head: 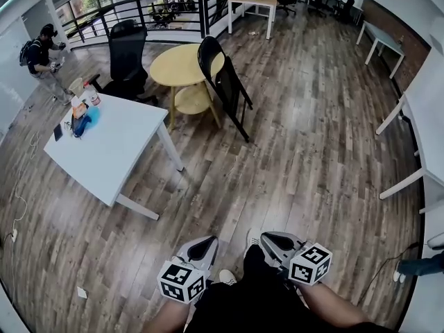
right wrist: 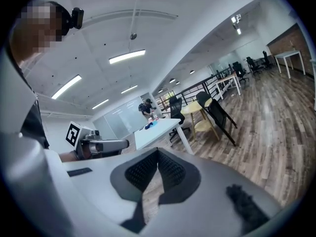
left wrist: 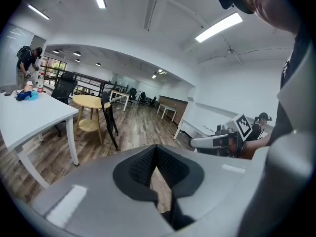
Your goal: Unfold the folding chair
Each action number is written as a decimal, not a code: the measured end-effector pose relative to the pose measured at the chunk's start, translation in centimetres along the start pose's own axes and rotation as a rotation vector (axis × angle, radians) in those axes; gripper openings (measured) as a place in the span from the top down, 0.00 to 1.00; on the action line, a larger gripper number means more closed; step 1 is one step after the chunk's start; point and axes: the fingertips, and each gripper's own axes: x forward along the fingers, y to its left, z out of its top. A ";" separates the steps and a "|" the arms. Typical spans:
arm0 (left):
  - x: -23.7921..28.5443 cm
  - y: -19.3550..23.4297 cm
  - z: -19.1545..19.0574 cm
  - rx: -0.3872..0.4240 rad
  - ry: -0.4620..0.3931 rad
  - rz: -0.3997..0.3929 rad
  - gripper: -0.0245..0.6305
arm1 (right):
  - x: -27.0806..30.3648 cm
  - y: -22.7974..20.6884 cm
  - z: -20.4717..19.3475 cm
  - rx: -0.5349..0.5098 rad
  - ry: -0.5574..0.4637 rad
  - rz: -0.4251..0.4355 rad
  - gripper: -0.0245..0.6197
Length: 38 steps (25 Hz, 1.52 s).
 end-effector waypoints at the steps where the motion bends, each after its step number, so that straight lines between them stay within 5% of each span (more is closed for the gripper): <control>1: 0.5 0.3 0.3 -0.003 0.001 0.001 0.95 | 0.3 -0.5 0.3 0.004 -0.003 -0.002 0.95; 22: 14.8 4.3 11.4 0.058 0.018 0.002 0.95 | 4.9 -15.0 12.0 0.035 -0.062 -0.005 0.95; 30: 21.6 4.8 14.5 -0.223 -0.065 -0.025 0.95 | 4.0 -21.5 16.8 0.006 -0.130 0.015 0.95; 38: 24.5 4.8 15.1 -0.133 -0.018 0.044 0.95 | 3.3 -25.1 17.1 0.034 -0.120 0.009 0.95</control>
